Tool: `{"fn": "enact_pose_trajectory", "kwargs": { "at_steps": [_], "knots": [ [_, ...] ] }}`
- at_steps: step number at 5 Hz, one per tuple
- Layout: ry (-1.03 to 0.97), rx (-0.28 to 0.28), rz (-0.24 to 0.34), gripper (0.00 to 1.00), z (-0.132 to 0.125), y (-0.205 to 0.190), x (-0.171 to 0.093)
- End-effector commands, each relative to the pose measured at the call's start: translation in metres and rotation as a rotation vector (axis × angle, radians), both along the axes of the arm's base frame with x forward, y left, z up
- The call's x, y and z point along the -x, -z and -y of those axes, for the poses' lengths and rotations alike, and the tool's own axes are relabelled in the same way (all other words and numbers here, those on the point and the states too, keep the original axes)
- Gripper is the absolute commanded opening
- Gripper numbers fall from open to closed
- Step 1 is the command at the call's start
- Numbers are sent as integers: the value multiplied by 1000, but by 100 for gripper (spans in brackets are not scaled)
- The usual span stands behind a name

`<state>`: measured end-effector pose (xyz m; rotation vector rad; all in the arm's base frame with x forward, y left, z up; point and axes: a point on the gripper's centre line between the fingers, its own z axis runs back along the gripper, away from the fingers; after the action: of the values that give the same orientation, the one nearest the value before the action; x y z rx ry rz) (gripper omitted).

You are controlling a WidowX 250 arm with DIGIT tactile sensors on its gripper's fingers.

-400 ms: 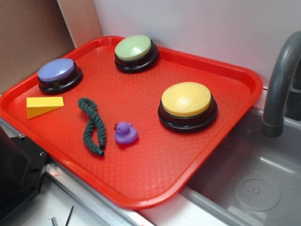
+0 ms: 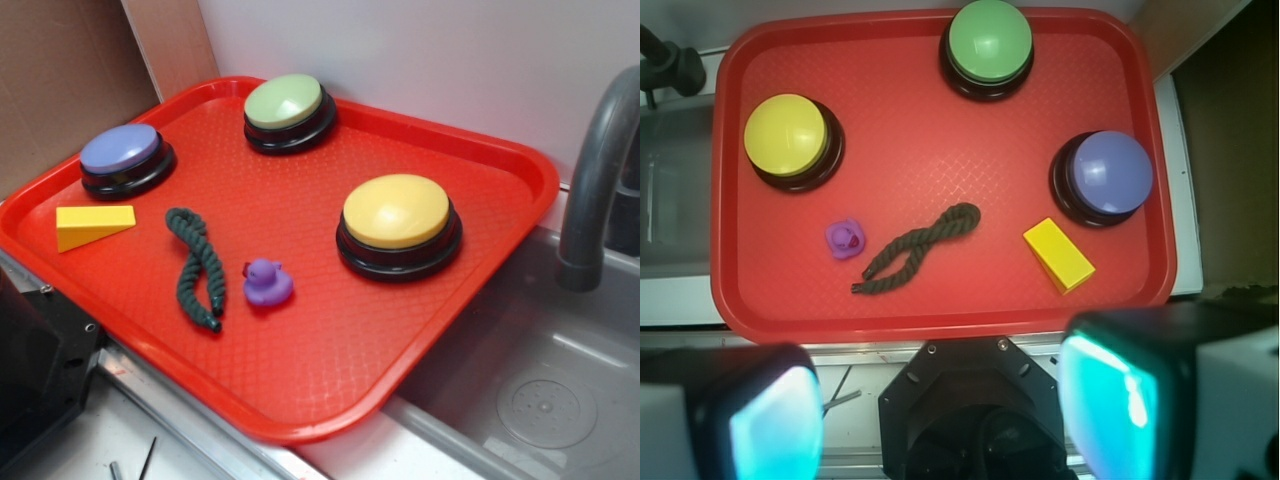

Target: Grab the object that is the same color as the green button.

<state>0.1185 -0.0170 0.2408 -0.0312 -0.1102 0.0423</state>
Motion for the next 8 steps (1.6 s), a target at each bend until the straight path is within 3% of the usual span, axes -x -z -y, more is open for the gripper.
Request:
{"fn": "enact_pose_trajectory", "kwargs": {
  "at_steps": [1, 2, 3, 4, 5, 7, 8],
  "knots": [
    [-487, -37, 13, 100, -39, 65, -50],
    [-738, 22, -58, 100, -39, 106, -65],
    [-986, 78, -66, 100, -41, 143, -64],
    [-942, 151, -68, 100, -32, 181, -67],
    [-864, 110, -43, 100, -30, 208, -66],
    [-818, 68, -71, 100, -19, 227, -64],
    [-812, 62, -64, 0, -16, 224, -64]
  ]
}}
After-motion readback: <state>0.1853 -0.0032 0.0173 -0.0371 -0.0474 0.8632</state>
